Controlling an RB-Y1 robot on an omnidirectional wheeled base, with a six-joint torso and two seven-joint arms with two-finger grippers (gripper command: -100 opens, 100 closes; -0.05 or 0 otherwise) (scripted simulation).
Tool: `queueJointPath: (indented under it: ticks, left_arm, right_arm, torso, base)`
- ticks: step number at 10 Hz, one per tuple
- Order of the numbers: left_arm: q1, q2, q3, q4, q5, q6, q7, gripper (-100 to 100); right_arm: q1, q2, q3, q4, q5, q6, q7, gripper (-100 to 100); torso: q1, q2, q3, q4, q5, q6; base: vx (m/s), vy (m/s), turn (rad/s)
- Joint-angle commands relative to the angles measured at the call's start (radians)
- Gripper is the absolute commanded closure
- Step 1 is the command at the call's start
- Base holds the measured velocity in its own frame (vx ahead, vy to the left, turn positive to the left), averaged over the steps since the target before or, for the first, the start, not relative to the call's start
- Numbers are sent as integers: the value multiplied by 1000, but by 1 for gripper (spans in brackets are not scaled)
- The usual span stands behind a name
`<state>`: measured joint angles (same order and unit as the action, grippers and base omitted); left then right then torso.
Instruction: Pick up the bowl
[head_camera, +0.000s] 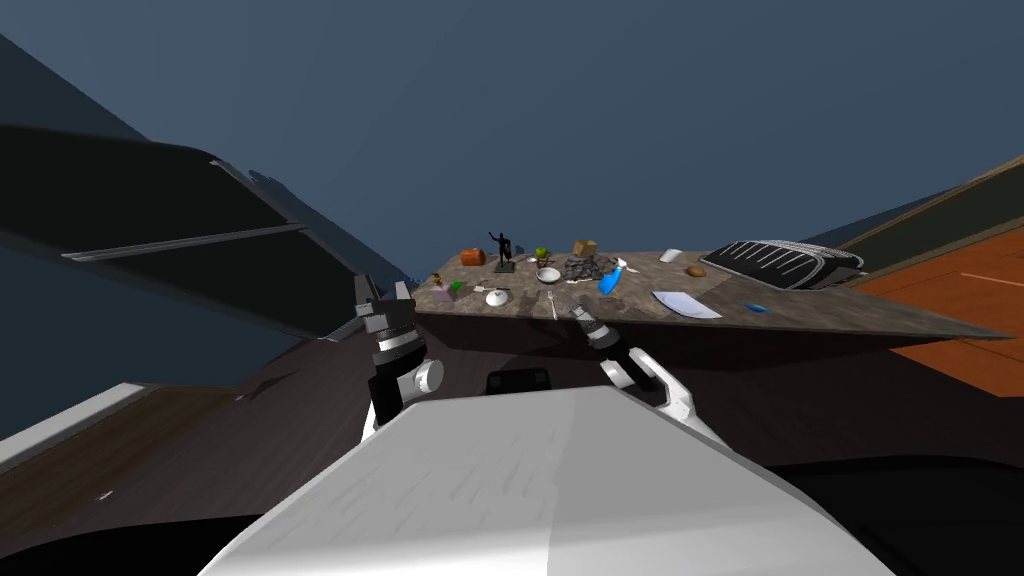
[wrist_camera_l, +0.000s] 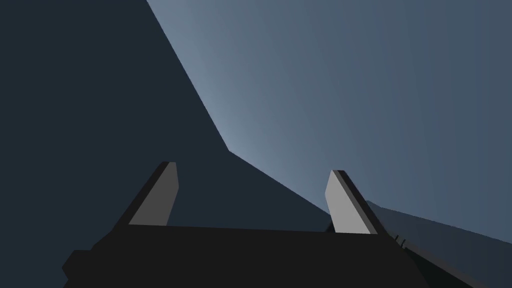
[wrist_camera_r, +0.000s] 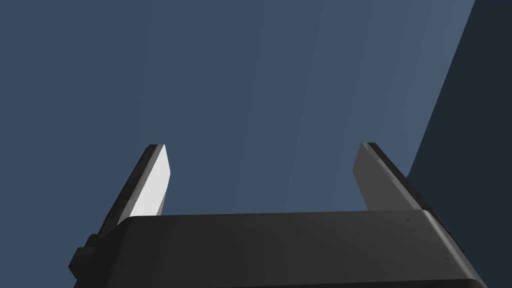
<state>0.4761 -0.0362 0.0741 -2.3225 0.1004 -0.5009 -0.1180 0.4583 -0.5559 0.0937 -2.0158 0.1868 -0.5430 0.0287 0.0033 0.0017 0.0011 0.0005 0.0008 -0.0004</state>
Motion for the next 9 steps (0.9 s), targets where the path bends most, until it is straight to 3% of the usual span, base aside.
queueJointPath:
  ticks: [1,4,5,6,7,8,9]
  left_arm:
    - [0,0,0,0,0,0,0,0]
    - [0,0,0,0,0,0,0,0]
    - [0,0,0,0,0,0,0,0]
    - [0,0,0,0,0,0,0,0]
    - [0,0,0,0,0,0,0,0]
    - [0,0,0,0,0,0,0,0]
    - [0,0,0,0,0,0,0,0]
  right_arm:
    - [1,-38,2,16,12,-8,9,-100]
    - [-6,-127,19,89,63,-28,39,-100]
    - [-6,-149,19,89,63,-28,39,-100]
    - [-9,-180,28,128,89,-37,53,-100]
    - [-9,-206,28,128,89,-37,53,-100]
    - [-11,-239,37,170,115,-46,65,-100]
    - [-11,-264,37,170,115,-46,65,-100]
  torso:
    - [0,0,0,0,0,0]
    - [-1,-1,0,0,0,1]
    - [0,-1,-1,0,0,0]
    - [-1,-1,-1,0,0,1]
    - [0,-1,-1,0,0,0]
    - [-1,-1,-1,0,0,1]
    - [-1,-2,-1,0,0,0]
  base:
    - [-28,54,83]
    - [-13,61,146]
    - [-4,52,106]
    - [-7,63,189]
    - [-1,52,100]
    - [0,59,228]
    - [6,46,106]
